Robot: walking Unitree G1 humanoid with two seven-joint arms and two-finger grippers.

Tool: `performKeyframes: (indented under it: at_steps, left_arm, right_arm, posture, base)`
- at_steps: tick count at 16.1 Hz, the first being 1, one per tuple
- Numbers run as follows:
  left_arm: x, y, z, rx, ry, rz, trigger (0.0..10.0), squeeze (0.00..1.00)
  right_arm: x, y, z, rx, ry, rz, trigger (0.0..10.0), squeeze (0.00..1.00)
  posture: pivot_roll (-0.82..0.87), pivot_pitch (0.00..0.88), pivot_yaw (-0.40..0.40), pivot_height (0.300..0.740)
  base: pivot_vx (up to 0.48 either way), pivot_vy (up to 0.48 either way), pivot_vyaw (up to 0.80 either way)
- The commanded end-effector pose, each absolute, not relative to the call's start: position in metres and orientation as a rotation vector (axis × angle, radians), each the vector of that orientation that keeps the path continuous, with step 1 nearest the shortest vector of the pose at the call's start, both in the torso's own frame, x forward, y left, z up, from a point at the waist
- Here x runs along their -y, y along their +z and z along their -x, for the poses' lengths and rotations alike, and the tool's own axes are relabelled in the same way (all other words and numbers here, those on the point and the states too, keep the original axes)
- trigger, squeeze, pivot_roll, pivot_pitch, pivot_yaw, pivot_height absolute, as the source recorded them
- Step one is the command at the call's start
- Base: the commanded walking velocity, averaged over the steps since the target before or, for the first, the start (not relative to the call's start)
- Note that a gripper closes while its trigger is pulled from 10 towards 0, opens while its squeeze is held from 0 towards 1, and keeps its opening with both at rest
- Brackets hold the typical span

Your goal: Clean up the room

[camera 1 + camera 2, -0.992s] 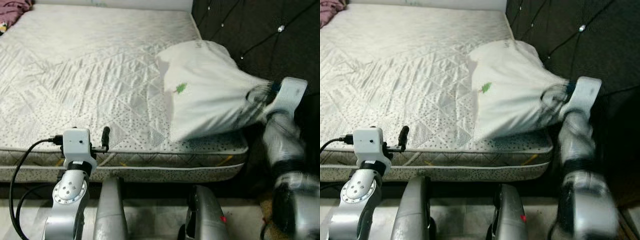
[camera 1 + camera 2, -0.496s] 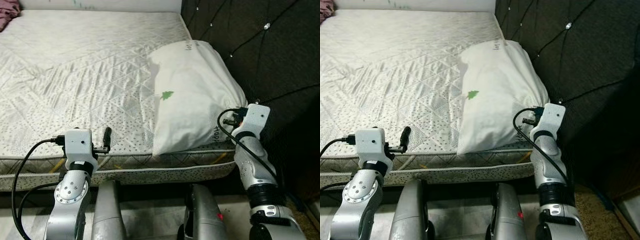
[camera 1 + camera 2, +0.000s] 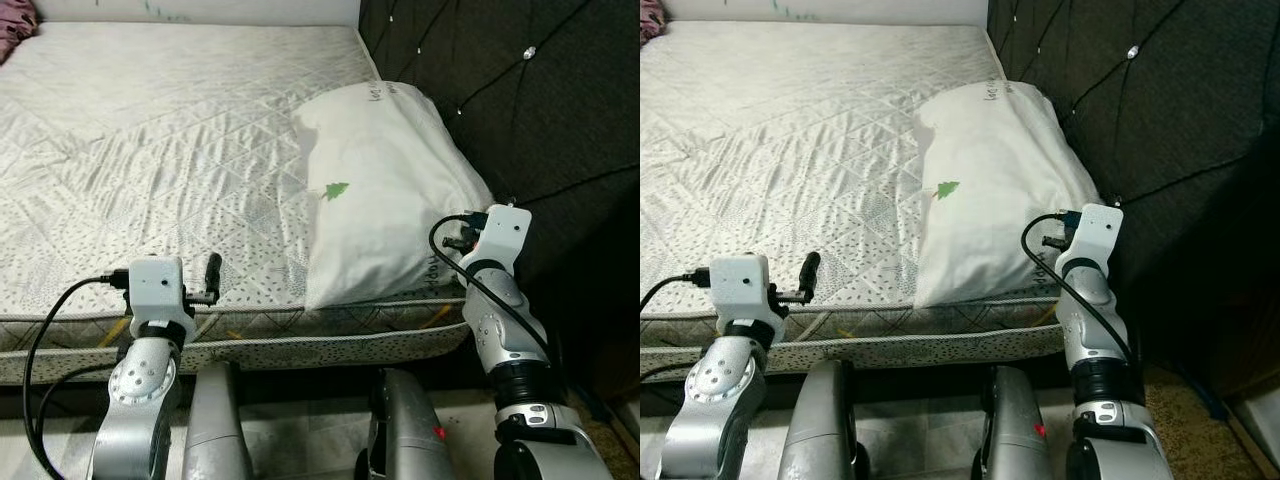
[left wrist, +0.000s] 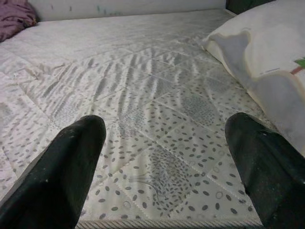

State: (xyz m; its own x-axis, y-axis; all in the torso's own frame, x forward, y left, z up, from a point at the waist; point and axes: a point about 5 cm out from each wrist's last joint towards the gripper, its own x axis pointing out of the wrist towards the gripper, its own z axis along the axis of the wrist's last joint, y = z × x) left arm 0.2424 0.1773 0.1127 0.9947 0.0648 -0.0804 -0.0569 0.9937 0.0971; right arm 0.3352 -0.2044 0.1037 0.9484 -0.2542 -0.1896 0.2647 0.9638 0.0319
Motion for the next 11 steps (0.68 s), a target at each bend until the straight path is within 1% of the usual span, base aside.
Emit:
performKeyframes:
  at_steps: [1,3,5,8,9,10,11]
  left_arm:
    - [-0.181,0.113,-0.245,-0.085,0.077,-0.116,10.0,0.00]
    - [-0.183,0.116,-0.251,-0.070,0.117,-0.127,10.0,0.00]
    - [-0.186,0.118,-0.251,-0.060,0.152,-0.123,10.0,0.00]
    - [-0.194,0.126,-0.260,-0.005,0.203,-0.121,10.0,0.00]
    - [-0.195,0.129,-0.265,0.017,0.208,-0.117,10.0,0.00]
    - [-0.195,0.131,-0.268,0.031,0.208,-0.110,10.0,0.00]
    - [-0.195,0.132,-0.270,0.034,0.210,-0.106,10.0,0.00]
  right_arm:
    - [0.204,0.114,-0.341,-0.129,-0.273,-0.032,10.0,1.00]
    - [0.206,0.127,-0.341,-0.046,-0.275,0.071,10.0,1.00]
    - [0.202,0.135,-0.343,0.002,-0.245,0.094,10.0,1.00]
    - [0.182,0.144,-0.347,0.068,-0.109,-0.024,10.0,1.00]
    - [0.170,0.146,-0.345,0.091,-0.030,-0.069,10.0,1.00]
    - [0.160,0.146,-0.344,0.102,0.030,-0.092,10.0,1.00]
    - [0.156,0.147,-0.343,0.110,0.055,-0.090,10.0,1.00]
  posture:
    - [0.04,0.000,-0.023,0.559]
    - [0.05,0.000,-0.028,0.559]
    - [0.05,0.000,-0.031,0.559]
    - [0.04,0.000,-0.033,0.559]
    - [0.03,0.000,-0.030,0.559]
    - [0.03,0.000,-0.029,0.559]
    - [0.02,0.000,-0.028,0.559]
  base:
    - [0.000,0.000,0.00]
    - [0.000,0.000,0.00]
    - [0.000,0.000,0.00]
    - [0.000,0.000,0.00]
    - [0.000,0.000,0.00]
    - [0.000,0.000,0.00]
    - [0.000,0.000,0.00]
